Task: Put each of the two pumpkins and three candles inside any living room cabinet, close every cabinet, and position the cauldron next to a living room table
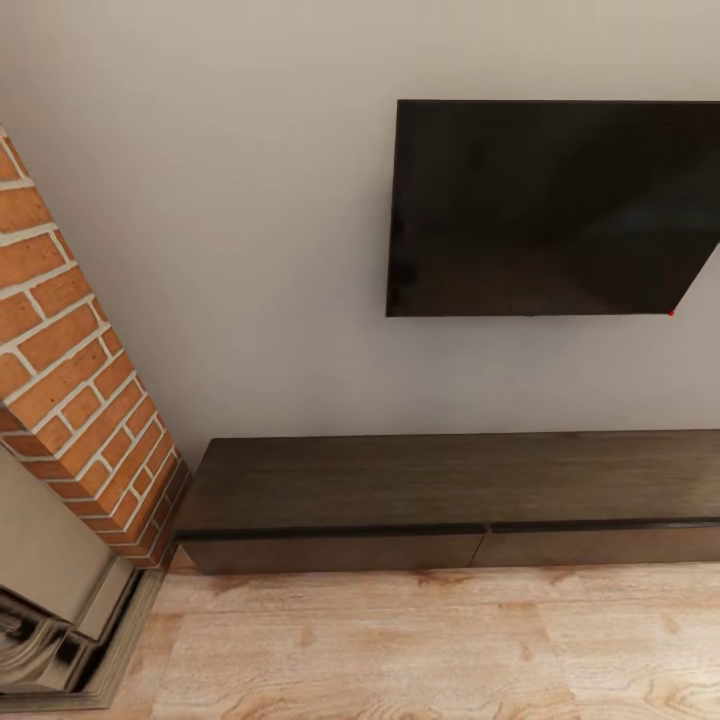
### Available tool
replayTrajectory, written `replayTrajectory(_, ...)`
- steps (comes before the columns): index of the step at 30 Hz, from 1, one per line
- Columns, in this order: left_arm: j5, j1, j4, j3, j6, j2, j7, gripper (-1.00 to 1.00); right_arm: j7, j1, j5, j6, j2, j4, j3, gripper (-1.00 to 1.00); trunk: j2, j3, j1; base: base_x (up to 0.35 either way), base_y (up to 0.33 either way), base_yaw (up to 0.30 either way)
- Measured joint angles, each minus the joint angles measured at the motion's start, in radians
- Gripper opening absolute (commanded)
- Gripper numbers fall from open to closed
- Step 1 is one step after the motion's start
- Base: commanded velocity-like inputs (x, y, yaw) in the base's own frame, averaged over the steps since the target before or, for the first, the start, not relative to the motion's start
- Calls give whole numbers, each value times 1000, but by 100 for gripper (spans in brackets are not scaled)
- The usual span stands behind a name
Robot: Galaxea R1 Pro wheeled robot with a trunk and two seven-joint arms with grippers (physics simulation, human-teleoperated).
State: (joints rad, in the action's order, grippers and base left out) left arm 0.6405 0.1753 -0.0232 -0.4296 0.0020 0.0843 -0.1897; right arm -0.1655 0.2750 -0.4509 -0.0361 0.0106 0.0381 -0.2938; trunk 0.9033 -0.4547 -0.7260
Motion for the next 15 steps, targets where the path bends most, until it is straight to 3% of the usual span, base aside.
replayTrajectory(15,0,0,0,1,0,0,0,100,0,0,-2,0,-3,-1,0,100,0,0,0,0,0,0)
